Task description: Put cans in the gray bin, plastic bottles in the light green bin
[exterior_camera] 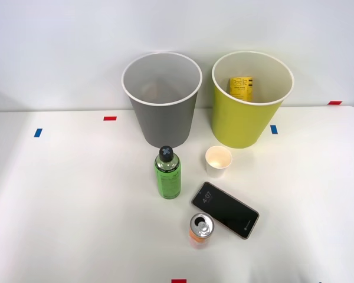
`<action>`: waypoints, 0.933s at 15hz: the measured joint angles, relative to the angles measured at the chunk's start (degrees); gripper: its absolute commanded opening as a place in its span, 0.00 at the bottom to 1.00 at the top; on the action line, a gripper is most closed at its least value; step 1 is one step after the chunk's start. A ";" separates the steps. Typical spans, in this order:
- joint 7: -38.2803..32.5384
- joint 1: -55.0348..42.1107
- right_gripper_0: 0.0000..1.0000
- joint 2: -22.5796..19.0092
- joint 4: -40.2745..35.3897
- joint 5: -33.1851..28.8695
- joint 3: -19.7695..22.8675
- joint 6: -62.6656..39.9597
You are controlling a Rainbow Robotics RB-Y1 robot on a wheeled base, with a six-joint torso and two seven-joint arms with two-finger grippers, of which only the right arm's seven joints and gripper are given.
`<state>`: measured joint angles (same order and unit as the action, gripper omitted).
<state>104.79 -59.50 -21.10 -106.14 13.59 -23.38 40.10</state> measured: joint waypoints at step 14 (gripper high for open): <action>-0.02 0.00 1.00 0.09 0.23 -0.04 -0.35 -0.01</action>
<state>104.77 -59.50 -21.01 -105.91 13.54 -23.73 40.09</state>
